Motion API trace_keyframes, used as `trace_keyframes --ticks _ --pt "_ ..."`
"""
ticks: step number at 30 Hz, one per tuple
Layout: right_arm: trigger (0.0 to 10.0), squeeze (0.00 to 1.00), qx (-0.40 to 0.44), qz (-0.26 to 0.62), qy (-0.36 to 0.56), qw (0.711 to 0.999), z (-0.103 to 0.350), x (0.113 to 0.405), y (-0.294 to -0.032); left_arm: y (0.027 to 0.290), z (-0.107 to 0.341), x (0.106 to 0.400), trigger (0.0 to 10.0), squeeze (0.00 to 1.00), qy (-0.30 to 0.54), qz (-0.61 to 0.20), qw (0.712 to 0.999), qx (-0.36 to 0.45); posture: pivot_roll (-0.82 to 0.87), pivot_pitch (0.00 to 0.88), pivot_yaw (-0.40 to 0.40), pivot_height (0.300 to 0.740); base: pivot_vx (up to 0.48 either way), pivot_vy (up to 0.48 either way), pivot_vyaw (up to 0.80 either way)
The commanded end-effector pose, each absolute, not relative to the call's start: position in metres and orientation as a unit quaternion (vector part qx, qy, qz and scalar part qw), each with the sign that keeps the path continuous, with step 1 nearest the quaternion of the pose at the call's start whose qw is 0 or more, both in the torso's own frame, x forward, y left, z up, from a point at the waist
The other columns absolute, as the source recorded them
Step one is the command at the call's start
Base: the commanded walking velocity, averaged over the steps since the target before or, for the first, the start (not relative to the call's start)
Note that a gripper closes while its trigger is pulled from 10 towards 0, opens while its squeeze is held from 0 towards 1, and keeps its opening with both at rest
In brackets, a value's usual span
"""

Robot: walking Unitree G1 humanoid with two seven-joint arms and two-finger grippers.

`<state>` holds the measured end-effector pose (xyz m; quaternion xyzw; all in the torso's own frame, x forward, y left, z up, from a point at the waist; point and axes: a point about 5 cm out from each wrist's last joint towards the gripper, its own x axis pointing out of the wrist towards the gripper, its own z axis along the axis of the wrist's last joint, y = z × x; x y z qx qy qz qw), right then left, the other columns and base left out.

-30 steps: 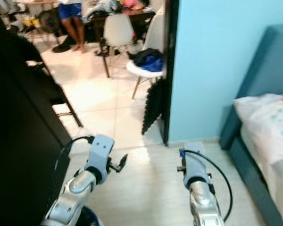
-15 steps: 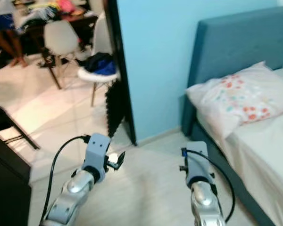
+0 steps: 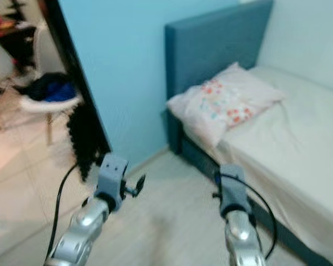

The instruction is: Clean up the room

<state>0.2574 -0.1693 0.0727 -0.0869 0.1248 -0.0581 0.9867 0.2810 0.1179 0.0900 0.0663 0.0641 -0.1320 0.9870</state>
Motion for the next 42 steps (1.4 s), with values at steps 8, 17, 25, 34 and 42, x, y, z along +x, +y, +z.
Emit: trace_keyframes --ticks 8,17,25,34,42 --pt "10.0 0.00 -0.091 -0.063 0.127 0.986 0.071 0.255 -0.172 0.112 0.087 0.277 10.0 0.00 0.068 -0.153 0.985 0.051 -0.02 0.094 0.057 0.740 0.000 0.000 -0.80" --pt "10.0 0.00 -0.091 -0.064 0.126 0.986 0.071 0.255 -0.171 0.112 0.088 0.277 10.0 0.00 0.067 -0.155 0.984 0.051 -0.02 0.095 0.059 0.740 0.000 0.000 -0.80" --pt "10.0 0.00 -0.094 -0.063 0.127 0.986 0.071 0.255 -0.171 0.113 0.089 0.276 10.0 0.00 0.066 -0.156 0.984 0.049 -0.01 0.097 0.056 0.740 0.000 0.000 -0.80" --pt "10.0 0.00 -0.093 -0.063 0.127 0.985 0.071 0.254 -0.171 0.110 0.089 0.275 10.0 0.00 0.071 -0.162 0.984 0.032 -0.02 0.103 0.057 0.740 0.000 0.000 -0.80" --pt "10.0 0.00 -0.098 -0.050 0.129 0.985 0.070 0.253 -0.169 0.103 0.095 0.274 10.0 0.00 0.053 -0.182 0.982 0.017 -0.01 0.102 0.057 0.740 0.000 0.000 -0.47"
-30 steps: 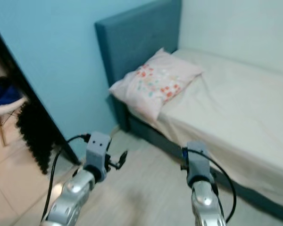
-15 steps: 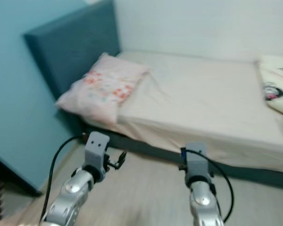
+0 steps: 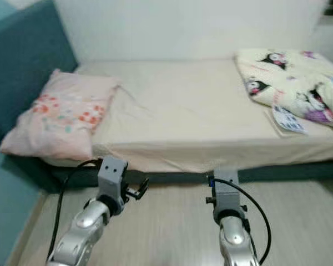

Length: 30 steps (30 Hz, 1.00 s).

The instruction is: Clean up the room

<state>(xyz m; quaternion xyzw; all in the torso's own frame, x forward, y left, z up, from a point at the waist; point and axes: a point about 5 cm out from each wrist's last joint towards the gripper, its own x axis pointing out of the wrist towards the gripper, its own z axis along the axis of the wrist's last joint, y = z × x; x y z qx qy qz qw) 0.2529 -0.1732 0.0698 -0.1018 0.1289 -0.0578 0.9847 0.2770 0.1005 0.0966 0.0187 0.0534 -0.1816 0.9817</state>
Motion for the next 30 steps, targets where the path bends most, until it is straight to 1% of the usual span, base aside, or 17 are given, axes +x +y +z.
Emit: trace_keyframes --ticks 1,30 --pt "10.0 0.00 -0.094 -0.050 0.127 0.986 0.0702 0.2529 -0.1692 0.1020 0.0955 0.2743 10.0 0.00 0.049 -0.184 0.982 0.017 -0.02 0.102 0.057 0.740 0.000 0.000 0.00" --pt "10.0 0.00 -0.099 -0.050 0.120 0.987 0.0708 0.2509 -0.1700 0.1012 0.0969 0.2727 10.0 0.00 0.041 -0.196 0.980 0.013 -0.03 0.081 0.059 0.740 0.309 0.000 0.00"
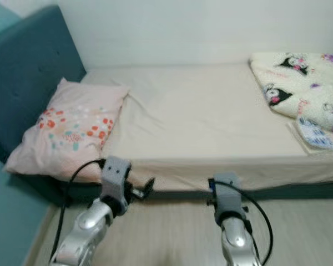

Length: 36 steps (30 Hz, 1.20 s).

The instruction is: Clean up the room

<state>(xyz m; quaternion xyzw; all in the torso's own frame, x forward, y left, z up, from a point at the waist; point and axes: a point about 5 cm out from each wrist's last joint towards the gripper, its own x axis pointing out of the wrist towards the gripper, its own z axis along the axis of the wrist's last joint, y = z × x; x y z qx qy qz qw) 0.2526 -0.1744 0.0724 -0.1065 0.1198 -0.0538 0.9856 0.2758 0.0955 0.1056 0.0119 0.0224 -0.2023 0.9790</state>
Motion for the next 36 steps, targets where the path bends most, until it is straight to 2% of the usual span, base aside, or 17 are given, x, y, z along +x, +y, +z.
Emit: trace_keyframes --ticks 1,21,28,36 --pt "10.0 0.00 -0.099 -0.050 0.120 0.987 0.0708 0.2509 -0.1700 0.1011 0.0969 0.2727 10.0 0.00 0.041 -0.196 0.980 0.013 -0.03 0.081 0.059 0.740 0.319 0.000 0.00" --pt "10.0 0.00 -0.110 -0.049 0.120 0.985 0.0713 0.2525 -0.1701 0.1017 0.0977 0.2736 10.0 0.00 0.040 -0.198 0.979 0.014 -0.02 0.085 0.061 0.740 0.319 0.000 0.00" --pt "10.0 0.00 -0.115 -0.048 0.121 0.985 0.0706 0.2530 -0.1695 0.1016 0.0975 0.2736 10.0 0.00 0.040 -0.198 0.979 0.013 -0.02 0.088 0.061 0.740 0.319 0.000 0.80" --pt "10.0 0.00 -0.100 -0.048 0.122 0.986 0.0700 0.2532 -0.1703 0.1025 0.0978 0.2739 10.0 0.00 0.040 -0.195 0.980 0.013 -0.02 0.092 0.060 0.740 0.317 0.000 0.00"
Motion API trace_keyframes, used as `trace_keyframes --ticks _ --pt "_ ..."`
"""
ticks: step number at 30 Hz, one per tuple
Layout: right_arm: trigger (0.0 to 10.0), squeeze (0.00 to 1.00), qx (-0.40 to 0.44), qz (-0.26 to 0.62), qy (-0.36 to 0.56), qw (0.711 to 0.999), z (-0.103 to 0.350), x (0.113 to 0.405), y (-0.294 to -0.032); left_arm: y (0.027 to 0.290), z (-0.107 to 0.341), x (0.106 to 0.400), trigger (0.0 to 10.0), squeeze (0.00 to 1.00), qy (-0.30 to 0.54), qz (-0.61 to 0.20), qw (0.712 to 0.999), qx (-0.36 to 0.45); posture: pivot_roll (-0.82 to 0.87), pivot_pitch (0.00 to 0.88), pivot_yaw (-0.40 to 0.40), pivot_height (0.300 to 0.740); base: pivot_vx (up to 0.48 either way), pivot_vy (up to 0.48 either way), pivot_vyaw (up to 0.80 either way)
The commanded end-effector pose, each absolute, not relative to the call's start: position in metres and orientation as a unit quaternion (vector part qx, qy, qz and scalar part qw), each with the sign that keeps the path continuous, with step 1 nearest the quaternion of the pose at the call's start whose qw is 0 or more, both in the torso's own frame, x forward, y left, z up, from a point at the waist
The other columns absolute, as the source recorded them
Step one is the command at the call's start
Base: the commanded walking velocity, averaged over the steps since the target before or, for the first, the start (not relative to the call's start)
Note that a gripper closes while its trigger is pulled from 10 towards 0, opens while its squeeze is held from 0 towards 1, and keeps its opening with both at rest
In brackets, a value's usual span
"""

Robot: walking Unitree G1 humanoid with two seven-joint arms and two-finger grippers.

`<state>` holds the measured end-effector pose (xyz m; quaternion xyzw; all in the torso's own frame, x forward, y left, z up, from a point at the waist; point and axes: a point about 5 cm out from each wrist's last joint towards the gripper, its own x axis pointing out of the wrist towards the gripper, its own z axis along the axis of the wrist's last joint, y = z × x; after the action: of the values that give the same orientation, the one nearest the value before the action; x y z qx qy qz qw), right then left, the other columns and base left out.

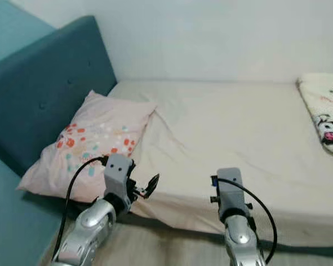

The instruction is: Clean up the room

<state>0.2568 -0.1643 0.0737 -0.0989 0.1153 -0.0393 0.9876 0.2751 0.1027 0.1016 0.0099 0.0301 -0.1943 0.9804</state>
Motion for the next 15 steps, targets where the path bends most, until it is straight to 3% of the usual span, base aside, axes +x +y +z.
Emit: trace_keyframes --ticks 1,7,15 --pt "10.0 0.00 -0.100 -0.047 0.121 0.986 0.0701 0.2534 -0.1698 0.1026 0.0980 0.2740 10.0 0.00 0.040 -0.195 0.980 0.014 -0.02 0.093 0.058 0.740 0.319 0.000 0.00" --pt "10.0 0.00 -0.100 -0.047 0.121 0.986 0.0700 0.2535 -0.1688 0.1028 0.0978 0.2729 10.0 0.00 0.039 -0.196 0.980 0.011 -0.01 0.097 0.056 0.740 0.307 0.000 0.00" --pt "10.0 0.00 -0.100 -0.053 0.121 0.986 0.0704 0.2536 -0.1706 0.0994 0.0966 0.2701 10.0 0.00 0.036 -0.212 0.976 0.018 -0.02 0.097 0.063 0.740 0.000 0.000 0.00"
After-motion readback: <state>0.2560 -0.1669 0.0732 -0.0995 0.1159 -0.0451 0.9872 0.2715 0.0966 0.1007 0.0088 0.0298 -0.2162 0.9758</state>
